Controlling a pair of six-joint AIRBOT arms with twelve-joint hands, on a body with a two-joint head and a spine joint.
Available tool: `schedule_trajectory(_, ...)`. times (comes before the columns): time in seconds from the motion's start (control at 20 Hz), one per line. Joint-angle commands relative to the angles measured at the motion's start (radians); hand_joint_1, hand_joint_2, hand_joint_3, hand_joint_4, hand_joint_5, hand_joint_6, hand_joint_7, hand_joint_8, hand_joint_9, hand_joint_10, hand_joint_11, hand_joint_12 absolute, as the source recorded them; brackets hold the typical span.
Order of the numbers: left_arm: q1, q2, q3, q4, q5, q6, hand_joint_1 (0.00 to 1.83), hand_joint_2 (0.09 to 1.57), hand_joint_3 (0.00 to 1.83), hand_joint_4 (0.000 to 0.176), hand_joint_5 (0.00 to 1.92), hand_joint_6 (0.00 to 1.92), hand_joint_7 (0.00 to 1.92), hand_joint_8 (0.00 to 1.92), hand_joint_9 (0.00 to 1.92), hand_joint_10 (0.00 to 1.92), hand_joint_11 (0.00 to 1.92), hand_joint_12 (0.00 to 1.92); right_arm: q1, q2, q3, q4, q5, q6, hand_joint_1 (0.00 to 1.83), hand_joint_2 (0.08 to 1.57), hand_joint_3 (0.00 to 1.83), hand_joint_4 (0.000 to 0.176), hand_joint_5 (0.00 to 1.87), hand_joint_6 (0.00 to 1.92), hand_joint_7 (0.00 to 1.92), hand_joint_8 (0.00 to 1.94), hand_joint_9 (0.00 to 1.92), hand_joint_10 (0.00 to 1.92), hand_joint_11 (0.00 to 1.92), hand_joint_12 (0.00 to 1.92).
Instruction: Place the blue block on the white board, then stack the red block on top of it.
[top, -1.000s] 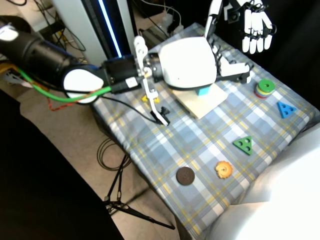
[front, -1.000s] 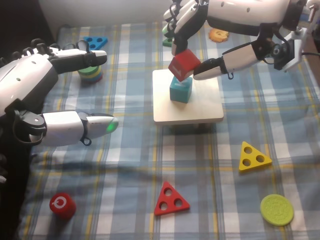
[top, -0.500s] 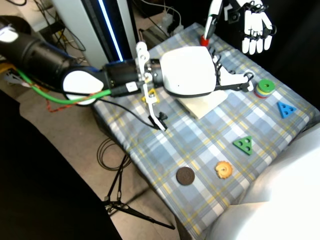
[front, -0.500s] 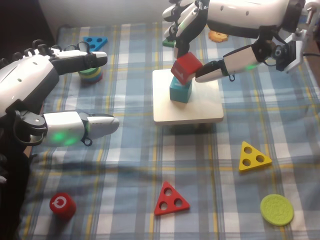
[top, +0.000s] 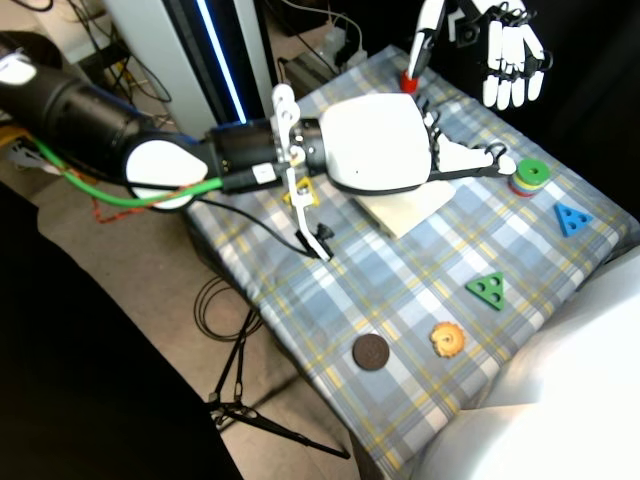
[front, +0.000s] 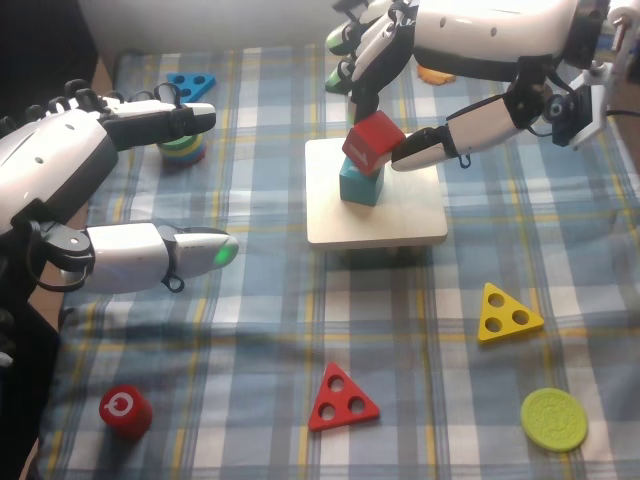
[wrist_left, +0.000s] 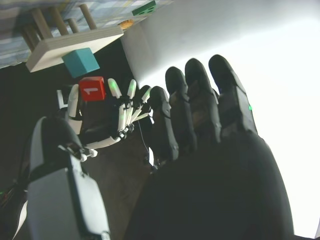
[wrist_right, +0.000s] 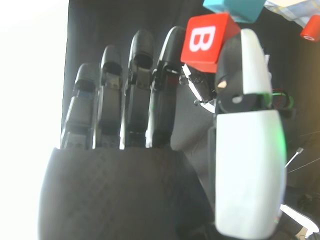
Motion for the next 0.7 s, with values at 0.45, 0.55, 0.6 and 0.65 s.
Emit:
schedule_trajectory(0.45, -0.015, -0.005, 0.004, 0.032, -0.109, -0.006, 0.74, 0.90, 0.00, 0.096, 0.48, 0.00, 0.47, 0.00, 0.36, 0.00, 0.00, 0.61, 0.015, -0.007, 0.002, 0.042, 0.076, 0.007, 1.16, 1.03, 0.00, 0.000, 1.17, 0.66, 0.83, 0.00, 0.62, 0.01, 0.00, 0.88)
schedule_trajectory(0.55, -0.015, -0.005, 0.004, 0.032, -0.109, -0.006, 0.74, 0.91, 0.00, 0.089, 0.49, 0.00, 0.47, 0.00, 0.36, 0.00, 0.00, 0.60, 0.015, -0.007, 0.002, 0.042, 0.076, 0.007, 1.15, 1.03, 0.00, 0.000, 1.16, 0.67, 0.83, 0.00, 0.62, 0.01, 0.00, 0.93)
schedule_trajectory(0.6, -0.015, -0.005, 0.004, 0.032, -0.109, -0.006, 0.74, 0.91, 0.00, 0.088, 0.49, 0.00, 0.47, 0.00, 0.36, 0.00, 0.00, 0.60, 0.015, -0.007, 0.002, 0.042, 0.076, 0.007, 1.15, 1.03, 0.00, 0.000, 1.16, 0.67, 0.83, 0.00, 0.62, 0.01, 0.00, 0.93)
schedule_trajectory(0.65, -0.015, -0.005, 0.004, 0.032, -0.109, -0.006, 0.74, 0.91, 0.00, 0.083, 0.50, 0.01, 0.48, 0.00, 0.36, 0.00, 0.00, 0.60, 0.015, -0.006, 0.002, 0.042, 0.076, 0.007, 1.15, 1.03, 0.00, 0.000, 1.16, 0.68, 0.84, 0.00, 0.64, 0.01, 0.00, 1.02)
